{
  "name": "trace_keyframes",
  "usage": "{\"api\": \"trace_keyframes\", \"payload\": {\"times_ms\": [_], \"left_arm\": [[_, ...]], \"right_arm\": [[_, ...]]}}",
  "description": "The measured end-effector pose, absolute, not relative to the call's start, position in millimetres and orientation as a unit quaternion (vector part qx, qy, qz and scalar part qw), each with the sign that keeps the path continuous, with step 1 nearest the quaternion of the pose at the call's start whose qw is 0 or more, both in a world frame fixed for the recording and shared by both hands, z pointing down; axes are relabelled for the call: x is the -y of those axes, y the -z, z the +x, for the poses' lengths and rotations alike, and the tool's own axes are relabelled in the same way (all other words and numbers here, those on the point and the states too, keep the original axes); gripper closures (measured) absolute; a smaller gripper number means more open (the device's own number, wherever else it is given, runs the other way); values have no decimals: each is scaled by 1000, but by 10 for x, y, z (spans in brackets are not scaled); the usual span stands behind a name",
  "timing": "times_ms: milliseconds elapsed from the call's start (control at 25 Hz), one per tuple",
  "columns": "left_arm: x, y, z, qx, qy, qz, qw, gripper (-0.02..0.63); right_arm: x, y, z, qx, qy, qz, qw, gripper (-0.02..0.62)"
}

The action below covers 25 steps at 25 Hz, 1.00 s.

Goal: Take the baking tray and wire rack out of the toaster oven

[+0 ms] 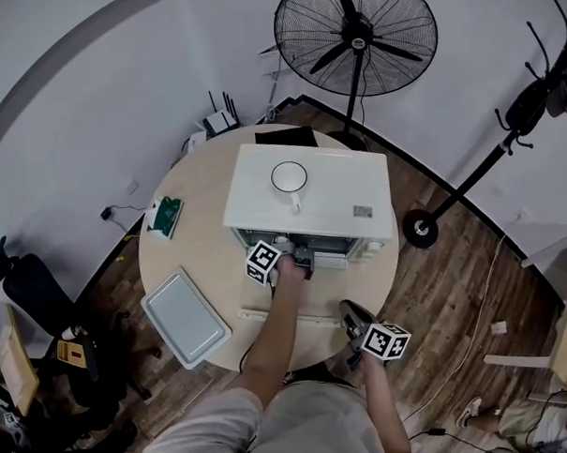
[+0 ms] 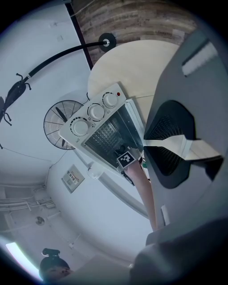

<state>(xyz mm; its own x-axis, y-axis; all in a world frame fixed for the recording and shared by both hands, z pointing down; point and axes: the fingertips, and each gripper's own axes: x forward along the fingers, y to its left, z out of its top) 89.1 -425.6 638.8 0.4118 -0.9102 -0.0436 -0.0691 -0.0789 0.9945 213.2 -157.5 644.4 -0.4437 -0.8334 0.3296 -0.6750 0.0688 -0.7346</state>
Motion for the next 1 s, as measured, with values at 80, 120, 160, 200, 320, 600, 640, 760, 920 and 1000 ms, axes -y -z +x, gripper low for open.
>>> {"api": "trace_keyframes", "payload": {"times_ms": [80, 120, 160, 200, 320, 600, 640, 760, 920, 1000], "left_arm": [[4263, -6383, 900, 385, 376, 632, 557, 511], [4262, -6375, 897, 384, 376, 634, 557, 522], [4261, -6366, 892, 382, 376, 635, 556, 535], [4261, -6359, 887, 381, 378, 634, 557, 542], [4252, -6362, 887, 378, 385, 625, 564, 545], [4178, -6358, 876, 381, 380, 621, 570, 548], [4157, -6355, 871, 381, 379, 621, 571, 548], [4083, -6368, 848, 379, 377, 622, 572, 548], [3979, -6369, 828, 375, 374, 624, 574, 548], [3927, -6367, 810, 374, 374, 622, 577, 548]], "right_arm": [[1570, -6448, 2121, -725, 444, -519, 89, 554], [1564, -6452, 2117, -724, 445, -519, 88, 554], [1558, -6457, 2118, -724, 445, -520, 87, 554], [1552, -6461, 2125, -723, 446, -521, 86, 554], [1531, -6464, 2162, -719, 445, -526, 87, 554], [1511, -6439, 2113, -720, 444, -526, 93, 554], [1507, -6439, 2089, -721, 444, -524, 93, 554], [1500, -6425, 2028, -721, 445, -522, 96, 554], [1488, -6398, 1988, -721, 446, -521, 104, 554], [1466, -6404, 1971, -720, 446, -522, 103, 554]]}}
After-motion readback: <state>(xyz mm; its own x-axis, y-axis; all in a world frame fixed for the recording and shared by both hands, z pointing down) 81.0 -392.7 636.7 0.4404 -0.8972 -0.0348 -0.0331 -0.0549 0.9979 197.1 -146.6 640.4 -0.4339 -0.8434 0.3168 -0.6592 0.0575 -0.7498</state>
